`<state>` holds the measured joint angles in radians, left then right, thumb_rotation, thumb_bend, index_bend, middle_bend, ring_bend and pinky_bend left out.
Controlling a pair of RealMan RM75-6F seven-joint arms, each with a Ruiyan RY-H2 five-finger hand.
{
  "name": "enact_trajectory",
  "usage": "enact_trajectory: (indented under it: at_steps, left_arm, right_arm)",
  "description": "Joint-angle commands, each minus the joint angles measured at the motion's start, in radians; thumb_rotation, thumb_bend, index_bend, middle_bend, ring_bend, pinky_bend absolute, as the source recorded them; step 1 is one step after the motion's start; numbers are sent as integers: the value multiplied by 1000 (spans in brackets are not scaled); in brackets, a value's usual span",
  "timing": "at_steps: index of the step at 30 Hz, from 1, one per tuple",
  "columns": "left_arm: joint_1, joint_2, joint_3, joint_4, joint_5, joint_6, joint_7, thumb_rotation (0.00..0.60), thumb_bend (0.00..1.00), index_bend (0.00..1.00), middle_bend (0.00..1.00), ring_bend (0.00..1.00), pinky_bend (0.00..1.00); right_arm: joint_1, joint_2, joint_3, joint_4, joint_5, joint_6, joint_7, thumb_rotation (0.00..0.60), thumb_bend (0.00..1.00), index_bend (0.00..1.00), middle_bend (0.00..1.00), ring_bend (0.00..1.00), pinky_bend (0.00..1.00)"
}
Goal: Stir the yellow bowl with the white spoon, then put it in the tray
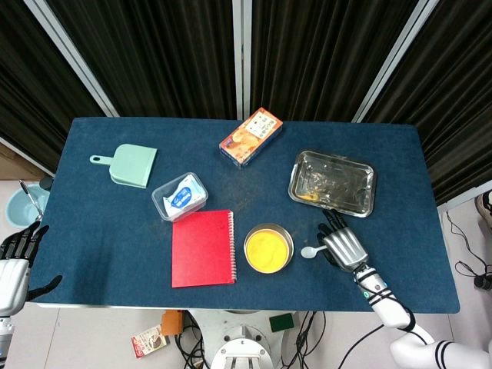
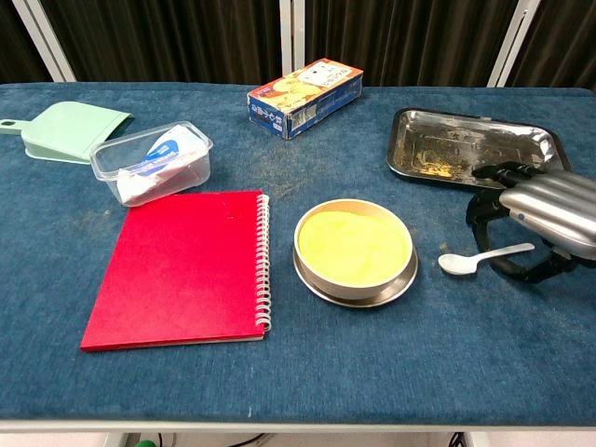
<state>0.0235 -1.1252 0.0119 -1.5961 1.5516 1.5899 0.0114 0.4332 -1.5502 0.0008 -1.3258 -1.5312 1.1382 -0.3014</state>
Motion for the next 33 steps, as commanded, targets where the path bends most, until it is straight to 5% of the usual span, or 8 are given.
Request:
enact_trajectory:
  at_steps: [1, 10, 20, 28, 33]
  left_arm:
    - [2, 0, 0, 1, 1, 2, 1, 600, 115, 84, 52, 80, 120]
    - [12, -3, -3, 7, 12, 27, -11, 600, 115, 81, 52, 80, 121]
    - [27, -16, -2, 55, 5, 36, -55, 600, 115, 81, 52, 80, 120]
    - [37, -33, -1, 105, -5, 35, -102, 600, 115, 81, 52, 80, 120]
    - [39, -40, -3, 120, -4, 37, -115, 600, 116, 81, 52, 80, 120]
  right_arm:
    - [-7, 33, 11, -26, -18, 42, 8, 600, 445, 587, 285, 0, 0]
    - [69, 150, 78, -251, -51, 21, -99, 600, 445, 588, 285, 0, 0]
    - [207, 15, 134, -315, 78, -171, -382, 600, 437, 589, 280, 0, 0]
    - [237, -43, 127, -324, 160, -191, -497, 600, 433, 585, 261, 0, 0]
    - [238, -53, 109, -338, 183, -180, -524, 600, 375, 481, 235, 0, 0]
